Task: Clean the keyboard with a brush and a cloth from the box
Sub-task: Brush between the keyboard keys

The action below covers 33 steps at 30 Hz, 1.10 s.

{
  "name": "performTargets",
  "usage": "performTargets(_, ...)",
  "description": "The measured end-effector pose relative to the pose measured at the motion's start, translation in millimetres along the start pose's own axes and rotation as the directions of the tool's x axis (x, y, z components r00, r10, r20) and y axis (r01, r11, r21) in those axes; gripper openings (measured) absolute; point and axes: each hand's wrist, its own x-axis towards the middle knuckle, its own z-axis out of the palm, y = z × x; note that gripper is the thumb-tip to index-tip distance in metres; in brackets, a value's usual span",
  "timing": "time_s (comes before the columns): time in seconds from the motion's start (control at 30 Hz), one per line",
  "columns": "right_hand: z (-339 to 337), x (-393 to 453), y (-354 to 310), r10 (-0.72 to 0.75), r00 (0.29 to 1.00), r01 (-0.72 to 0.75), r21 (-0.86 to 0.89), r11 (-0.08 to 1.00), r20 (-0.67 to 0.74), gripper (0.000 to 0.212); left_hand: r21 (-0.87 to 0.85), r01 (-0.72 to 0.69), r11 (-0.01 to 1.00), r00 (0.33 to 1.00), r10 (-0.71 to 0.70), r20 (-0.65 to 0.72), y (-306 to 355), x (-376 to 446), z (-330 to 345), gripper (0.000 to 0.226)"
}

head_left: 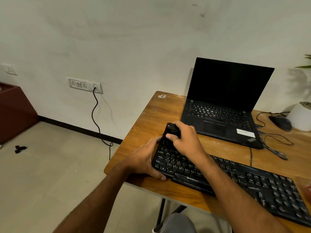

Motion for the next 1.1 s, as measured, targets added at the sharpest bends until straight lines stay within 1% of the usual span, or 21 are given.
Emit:
performTargets(0.07, -3.5, 2.8, 0.4, 0.026, 0.998, -0.027, 0.009, 1.000, 0.053, 0.028, 0.002, 0.000, 1.000, 1.000, 0.000, 0.002, 0.8, 0.0, 0.3, 0.142)
performTargets(0.1, -7.4, 6.1, -0.1, 0.027, 0.999, -0.029, 0.042, 0.999, 0.047, 0.028, 0.001, 0.003, 1.000, 1.000, -0.003, 0.004, 0.7, 0.2, 0.1, 0.140)
performTargets(0.17, -12.4, 9.6, -1.6, 0.020, 0.999, -0.016, 0.116, 0.993, -0.036, 0.026, -0.010, 0.006, 1.000, 1.000, -0.005, 0.010, 0.4, 0.4, -0.8, 0.139)
performTargets(0.2, -10.6, 8.8, -1.2, 0.013, 0.998, -0.007, 0.102, 0.995, -0.061, 0.025, -0.012, 0.006, 1.000, 1.000, -0.005, 0.010, 0.5, 0.0, -0.9, 0.140)
performTargets(0.23, -7.8, 6.5, -1.4, 0.013, 0.999, -0.010, 0.065, 0.998, -0.048, 0.026, -0.013, 0.004, 1.000, 1.000, -0.004, 0.006, 0.2, 0.0, -0.7, 0.143)
performTargets(0.3, -4.2, 2.9, 2.3, 0.043, 0.999, -0.044, 0.015, 0.999, 0.032, 0.027, -0.014, 0.002, 1.000, 1.000, -0.002, 0.005, 0.2, 0.2, -0.1, 0.145)
performTargets(0.37, -9.6, 5.8, 3.2, 0.044, 0.997, -0.046, 0.025, 0.999, 0.060, 0.026, -0.009, 0.000, 1.000, 1.000, 0.000, 0.005, 0.0, 0.4, 0.0, 0.144)
performTargets(0.47, -11.5, 3.4, -1.8, -0.007, 1.000, 0.009, 0.072, 0.997, -0.027, 0.024, -0.019, 0.000, 1.000, 1.000, 0.000, 0.010, -0.6, 0.6, -0.9, 0.141)
performTargets(0.5, -8.6, 0.3, -4.0, -0.006, 1.000, 0.007, 0.057, 0.998, -0.009, 0.026, -0.017, -0.004, 1.000, 1.000, 0.004, 0.008, -1.1, 0.7, -0.5, 0.142)
performTargets(0.57, -5.1, -3.8, -4.0, 0.018, 0.996, -0.021, 0.033, 0.999, 0.090, 0.025, -0.012, 0.000, 1.000, 1.000, 0.000, 0.011, -0.5, 0.3, 0.1, 0.143)
performTargets(0.6, -6.7, -3.0, -4.1, 0.021, 0.993, -0.026, 0.042, 0.999, 0.117, 0.024, -0.007, 0.006, 1.000, 1.000, -0.006, 0.010, -0.2, -0.2, 0.2, 0.143)
performTargets(0.67, -11.4, 1.5, -3.8, 0.015, 0.997, -0.023, 0.097, 0.995, 0.080, 0.023, -0.007, 0.006, 1.000, 1.000, -0.006, 0.006, -0.4, -0.1, -0.2, 0.139)
performTargets(0.73, -8.3, -1.0, -5.0, 0.008, 1.000, -0.009, 0.090, 0.996, 0.022, 0.025, -0.007, -0.004, 1.000, 1.000, 0.004, -0.001, -1.1, 0.1, -0.3, 0.138)
performTargets(0.8, -1.6, -4.9, -4.3, 0.031, 0.996, -0.038, 0.079, 0.996, 0.080, 0.026, -0.005, -0.005, 1.000, 1.000, 0.005, 0.002, -1.1, 0.5, 0.1, 0.137)
performTargets(0.87, -2.3, -3.9, -3.9, 0.019, 0.991, -0.030, 0.079, 0.996, 0.134, 0.025, 0.002, -0.003, 1.000, 1.000, 0.003, -0.001, -0.9, 0.7, 0.1, 0.137)
performTargets(0.93, -6.0, -0.1, -5.5, -0.011, 0.997, 0.003, 0.092, 0.996, 0.079, 0.024, -0.005, 0.001, 1.000, 1.000, -0.001, -0.004, -1.2, 1.0, -0.3, 0.137)
performTargets(1.0, -3.1, -2.7, -7.8, -0.010, 0.999, 0.008, 0.062, 0.998, 0.037, 0.024, -0.010, 0.004, 1.000, 1.000, -0.004, -0.004, -1.8, 0.6, -0.2, 0.137)
performTargets(1.1, -2.2, -4.5, -9.3, 0.022, 0.989, -0.028, 0.037, 0.999, 0.148, 0.023, -0.009, 0.006, 1.000, 1.000, -0.006, 0.006, -1.2, -0.1, 0.4, 0.136)
